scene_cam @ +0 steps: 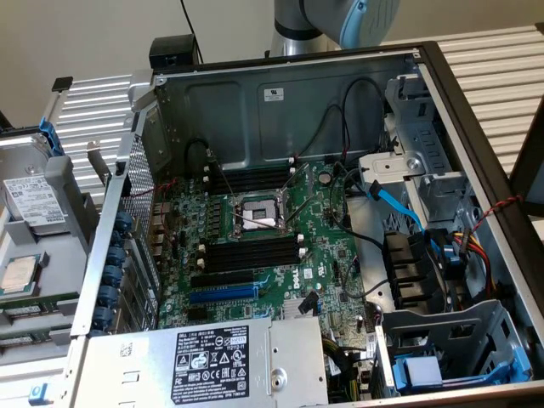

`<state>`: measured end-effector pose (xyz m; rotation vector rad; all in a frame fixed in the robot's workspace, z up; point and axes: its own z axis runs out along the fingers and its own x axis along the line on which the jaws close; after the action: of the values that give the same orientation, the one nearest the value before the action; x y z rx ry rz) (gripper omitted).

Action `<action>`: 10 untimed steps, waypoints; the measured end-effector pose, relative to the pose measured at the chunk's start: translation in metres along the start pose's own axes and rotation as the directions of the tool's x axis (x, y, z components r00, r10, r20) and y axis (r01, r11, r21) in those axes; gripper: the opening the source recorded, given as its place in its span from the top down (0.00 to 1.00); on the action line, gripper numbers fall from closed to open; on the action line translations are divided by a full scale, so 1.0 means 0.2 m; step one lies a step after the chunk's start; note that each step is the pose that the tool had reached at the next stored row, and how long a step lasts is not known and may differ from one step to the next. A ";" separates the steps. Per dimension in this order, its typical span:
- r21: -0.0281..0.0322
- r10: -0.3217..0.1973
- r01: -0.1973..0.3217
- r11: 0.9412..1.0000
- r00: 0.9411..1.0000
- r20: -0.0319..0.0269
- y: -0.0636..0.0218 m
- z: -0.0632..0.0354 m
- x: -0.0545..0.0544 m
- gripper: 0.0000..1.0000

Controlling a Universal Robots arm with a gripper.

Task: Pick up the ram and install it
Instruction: 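Pick up the ram and move it above insertion slot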

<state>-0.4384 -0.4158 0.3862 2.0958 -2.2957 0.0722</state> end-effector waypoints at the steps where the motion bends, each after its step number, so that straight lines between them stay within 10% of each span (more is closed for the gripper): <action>1: 0.000 -0.011 0.011 1.000 1.000 0.003 0.002 0.005 0.00 0.89; 6: 0.001 -0.049 0.049 0.999 0.998 0.029 0.009 0.031 0.01 0.89; 10: 0.001 -0.059 0.059 0.998 0.998 0.034 0.007 0.069 0.04 0.89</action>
<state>-0.4404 -0.4241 0.3728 2.1802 -2.2501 0.0357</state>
